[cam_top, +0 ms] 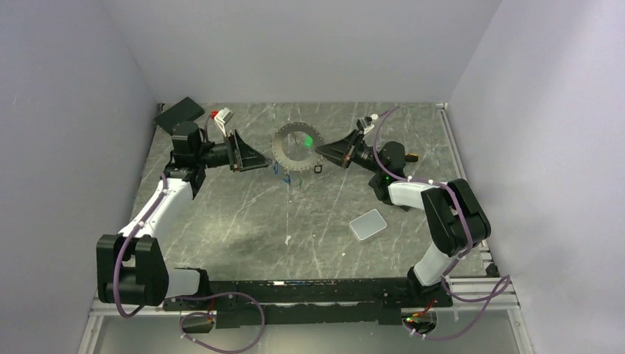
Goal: Remove the keys from the keyring
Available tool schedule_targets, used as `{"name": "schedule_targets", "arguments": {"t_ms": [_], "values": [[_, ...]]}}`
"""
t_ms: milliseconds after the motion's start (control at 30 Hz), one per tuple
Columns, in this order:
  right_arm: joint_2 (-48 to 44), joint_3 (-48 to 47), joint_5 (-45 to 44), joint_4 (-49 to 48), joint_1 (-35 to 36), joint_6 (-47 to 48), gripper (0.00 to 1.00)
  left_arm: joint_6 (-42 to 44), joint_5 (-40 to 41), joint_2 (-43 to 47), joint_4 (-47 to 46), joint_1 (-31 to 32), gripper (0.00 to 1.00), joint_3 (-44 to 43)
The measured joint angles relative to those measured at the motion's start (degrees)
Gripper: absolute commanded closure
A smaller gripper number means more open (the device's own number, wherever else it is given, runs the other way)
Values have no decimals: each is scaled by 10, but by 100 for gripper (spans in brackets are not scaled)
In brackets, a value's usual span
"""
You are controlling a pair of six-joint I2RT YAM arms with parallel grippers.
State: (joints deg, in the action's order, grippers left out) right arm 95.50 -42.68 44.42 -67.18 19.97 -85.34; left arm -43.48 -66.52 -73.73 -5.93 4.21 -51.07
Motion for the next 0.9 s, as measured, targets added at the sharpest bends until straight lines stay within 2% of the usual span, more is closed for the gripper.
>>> {"name": "schedule_targets", "arguments": {"t_ms": [100,367,600,800,900], "values": [[0,0,-9,-6,1,-7,100,-43,-1,-5,-57,9,40,11],[0,0,-20,-23,13,-15,100,-83,1,-21,-111,32,54,12],[0,0,-33,-37,25,-15,100,-109,2,-33,-141,38,60,12],[0,-1,-40,-45,38,-13,100,-120,4,-40,-148,38,71,12],[0,-4,-40,-46,41,-12,100,-120,4,-40,-148,38,80,12]]}}
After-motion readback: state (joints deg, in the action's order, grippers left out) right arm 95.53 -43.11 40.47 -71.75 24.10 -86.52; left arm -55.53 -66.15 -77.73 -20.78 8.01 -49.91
